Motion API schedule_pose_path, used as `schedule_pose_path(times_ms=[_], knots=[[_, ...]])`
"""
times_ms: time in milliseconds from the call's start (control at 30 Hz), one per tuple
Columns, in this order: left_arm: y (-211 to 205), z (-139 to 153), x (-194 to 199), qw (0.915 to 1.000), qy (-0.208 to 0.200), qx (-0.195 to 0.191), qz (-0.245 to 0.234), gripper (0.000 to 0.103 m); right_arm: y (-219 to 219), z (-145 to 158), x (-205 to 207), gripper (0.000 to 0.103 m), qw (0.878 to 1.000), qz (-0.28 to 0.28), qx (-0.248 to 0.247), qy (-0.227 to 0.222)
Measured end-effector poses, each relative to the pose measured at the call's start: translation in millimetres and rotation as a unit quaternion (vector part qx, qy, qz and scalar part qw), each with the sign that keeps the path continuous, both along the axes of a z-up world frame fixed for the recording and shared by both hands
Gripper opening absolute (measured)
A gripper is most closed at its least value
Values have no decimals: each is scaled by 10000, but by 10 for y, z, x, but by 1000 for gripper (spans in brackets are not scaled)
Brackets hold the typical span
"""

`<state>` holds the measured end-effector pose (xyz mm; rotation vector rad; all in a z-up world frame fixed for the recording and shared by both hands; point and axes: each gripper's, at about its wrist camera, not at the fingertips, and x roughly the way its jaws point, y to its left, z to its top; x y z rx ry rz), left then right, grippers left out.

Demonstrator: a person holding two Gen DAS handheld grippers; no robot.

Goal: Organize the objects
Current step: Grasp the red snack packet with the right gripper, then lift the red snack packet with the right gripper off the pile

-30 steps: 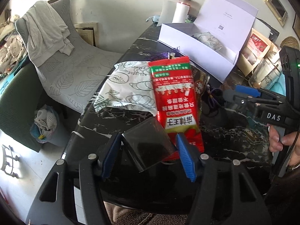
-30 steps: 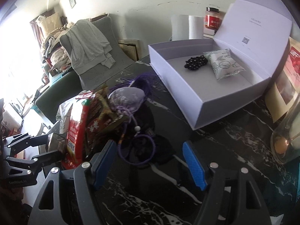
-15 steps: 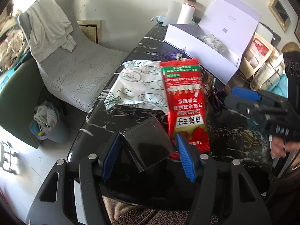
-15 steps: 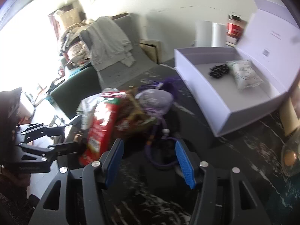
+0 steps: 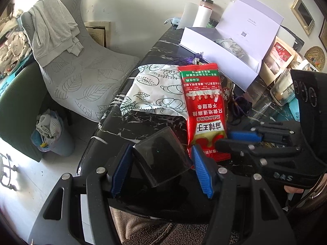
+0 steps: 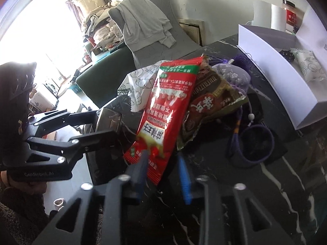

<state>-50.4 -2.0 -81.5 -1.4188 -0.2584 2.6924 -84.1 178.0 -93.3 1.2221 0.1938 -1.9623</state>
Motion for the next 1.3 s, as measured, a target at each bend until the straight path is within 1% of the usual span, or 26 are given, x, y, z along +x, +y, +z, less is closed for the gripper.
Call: schedule_pose_path(times_ms=[200, 367, 467, 567, 600, 700, 733, 767, 800, 867, 933, 1000, 1033, 1167, 1200, 1233, 1300], knots=[[81, 6, 1, 9999, -11, -55, -128, 58, 31, -10, 13, 13, 10000, 36, -16, -88], [207, 11, 42, 9993, -51, -68, -351, 58, 211, 34, 60, 13, 10000, -10, 61, -73], [329, 16, 76, 9984, -56, -148, -542, 58, 318, 48, 102, 13, 9998, -19, 170, -25], [395, 14, 100, 9979, -26, -244, -604, 59, 433, 56, 160, 13, 9996, -7, 268, 15], [398, 10, 100, 9980, -20, -225, -586, 59, 454, 52, 167, 13, 9997, -5, 252, -7], [370, -86, 56, 9986, -233, 6, -471, 59, 476, 41, 150, 14, 9998, -105, 172, -21], [361, -117, 45, 9988, -255, 12, -421, 59, 472, 38, 131, 15, 9998, -166, 123, -16], [368, -114, 50, 9992, -164, -57, -371, 58, 462, 38, 111, 24, 9998, -200, 40, -32], [377, -127, 41, 9991, -183, -101, -356, 59, 454, 38, 99, 41, 9997, -230, 9, -44], [377, -142, 34, 9992, -159, -91, -344, 59, 421, 53, 110, 63, 9996, -295, -7, 33], [365, -154, 24, 9993, -130, -90, -336, 59, 340, 82, 125, 64, 9996, -219, -27, 197], [352, -162, 4, 9994, -97, -77, -334, 57, 244, 80, 134, 64, 9995, -104, 61, 308], [352, -158, -6, 9993, -89, -69, -349, 52, 186, 74, 145, 64, 9992, -17, 140, 378], [284, -152, 9, 9992, -2, -103, -383, 53, 54, 40, 190, 64, 9983, 271, 294, 418], [277, -150, 15, 9991, 15, -109, -399, 52, 18, 7, 218, 64, 9972, 348, 470, 471], [274, -150, 19, 9991, 23, -113, -416, 52, 0, 0, 265, 64, 9956, 408, 554, 644], [270, -148, 28, 9990, 38, -114, -437, 52, -42, -10, 333, 66, 9935, 522, 673, 752]])
